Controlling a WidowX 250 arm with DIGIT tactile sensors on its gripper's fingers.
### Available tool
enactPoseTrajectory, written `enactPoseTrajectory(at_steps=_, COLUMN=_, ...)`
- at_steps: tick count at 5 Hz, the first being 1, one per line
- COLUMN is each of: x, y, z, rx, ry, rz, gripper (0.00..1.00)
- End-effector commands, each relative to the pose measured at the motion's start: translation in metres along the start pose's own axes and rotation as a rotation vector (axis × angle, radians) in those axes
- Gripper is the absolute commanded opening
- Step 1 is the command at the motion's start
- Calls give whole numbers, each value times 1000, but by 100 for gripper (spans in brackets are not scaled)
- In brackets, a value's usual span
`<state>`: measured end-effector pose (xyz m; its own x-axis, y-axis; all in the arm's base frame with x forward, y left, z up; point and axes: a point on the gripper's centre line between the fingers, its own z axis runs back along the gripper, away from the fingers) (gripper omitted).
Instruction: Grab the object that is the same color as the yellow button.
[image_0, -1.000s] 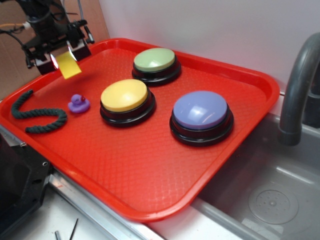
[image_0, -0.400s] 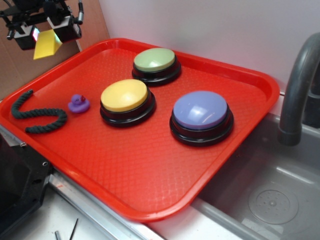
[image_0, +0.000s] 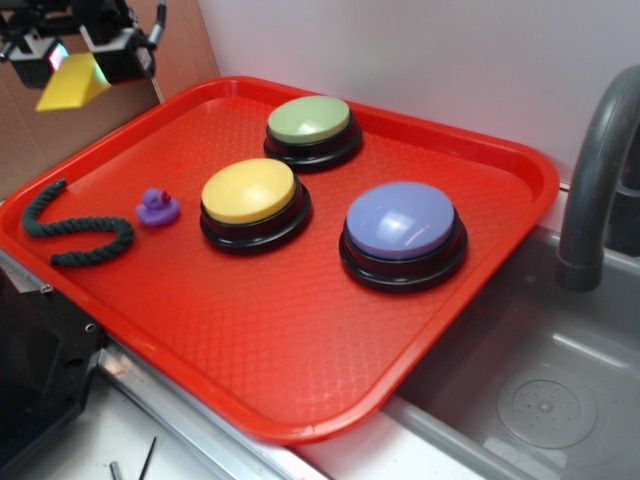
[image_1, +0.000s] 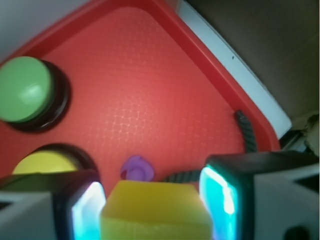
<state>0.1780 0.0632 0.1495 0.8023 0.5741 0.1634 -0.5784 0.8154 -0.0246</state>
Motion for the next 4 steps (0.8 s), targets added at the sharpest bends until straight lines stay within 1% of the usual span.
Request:
enactPoseTrajectory(at_steps=1, x=0, y=-10, z=62, rx=-83, ry=-92, rz=-92, gripper=0)
enactPoseTrajectory(at_steps=2, x=-5, y=-36, z=78, rx=-116, ry=-105, rz=-173, gripper=0)
enactPoseTrajectory(at_steps=3, x=-10, y=-45, z=85, rx=-124, ry=-114, rz=-201, gripper=0)
enactPoseTrajectory(at_steps=4, x=-19, y=-59, z=89, rx=-154, ry=-103, rz=-257, gripper=0)
